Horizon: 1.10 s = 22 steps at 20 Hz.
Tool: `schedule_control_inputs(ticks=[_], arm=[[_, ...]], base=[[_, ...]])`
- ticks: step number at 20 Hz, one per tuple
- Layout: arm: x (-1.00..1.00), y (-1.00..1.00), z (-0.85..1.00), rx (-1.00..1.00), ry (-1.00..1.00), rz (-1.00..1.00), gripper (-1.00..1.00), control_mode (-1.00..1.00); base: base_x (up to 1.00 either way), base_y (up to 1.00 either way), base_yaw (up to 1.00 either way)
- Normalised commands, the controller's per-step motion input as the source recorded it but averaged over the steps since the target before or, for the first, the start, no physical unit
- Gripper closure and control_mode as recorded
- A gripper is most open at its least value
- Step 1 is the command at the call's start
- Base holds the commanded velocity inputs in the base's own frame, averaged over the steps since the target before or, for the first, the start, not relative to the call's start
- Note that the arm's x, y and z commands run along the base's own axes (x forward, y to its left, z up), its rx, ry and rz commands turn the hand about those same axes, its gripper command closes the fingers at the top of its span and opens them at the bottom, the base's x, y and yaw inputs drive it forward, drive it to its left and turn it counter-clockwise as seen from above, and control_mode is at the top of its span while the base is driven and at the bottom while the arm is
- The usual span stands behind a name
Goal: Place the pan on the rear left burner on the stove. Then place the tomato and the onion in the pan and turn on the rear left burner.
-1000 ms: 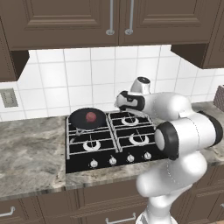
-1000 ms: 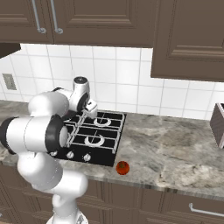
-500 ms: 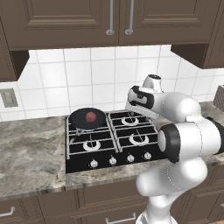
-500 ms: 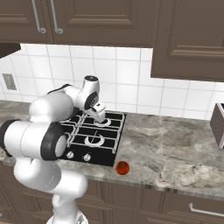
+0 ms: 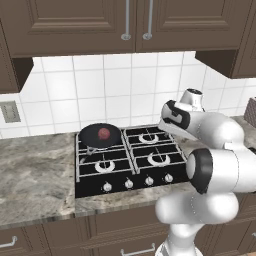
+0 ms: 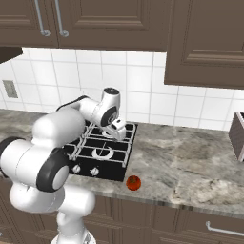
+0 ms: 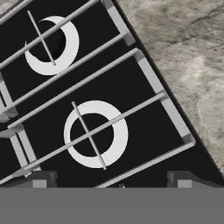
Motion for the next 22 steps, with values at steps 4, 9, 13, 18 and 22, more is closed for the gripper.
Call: schedule_control_inputs(ticks=[4,9,13,18,22], arm=[[-0.31,-0.47,-0.07,0.0,0.03,0.0,-1.0,-1.0],[-0.27,-0.44,0.0,0.0,0.06,0.0,-1.0,-1.0],[-0.26,-0.4,-0.06,0.0,0.1,0.0,-1.0,-1.0],[-0.33,-0.29,-0.16,0.0,0.13,0.0,-1.0,-1.0],[-0.47,-0.24,-0.19,0.0,0.11,0.0,-1.0,-1.0]], base=[[0.0,0.0,0.0],[0.0,0.0,0.0],[0.0,0.0,0.0],[0.0,0.0,0.0],[0.0,0.0,0.0]])
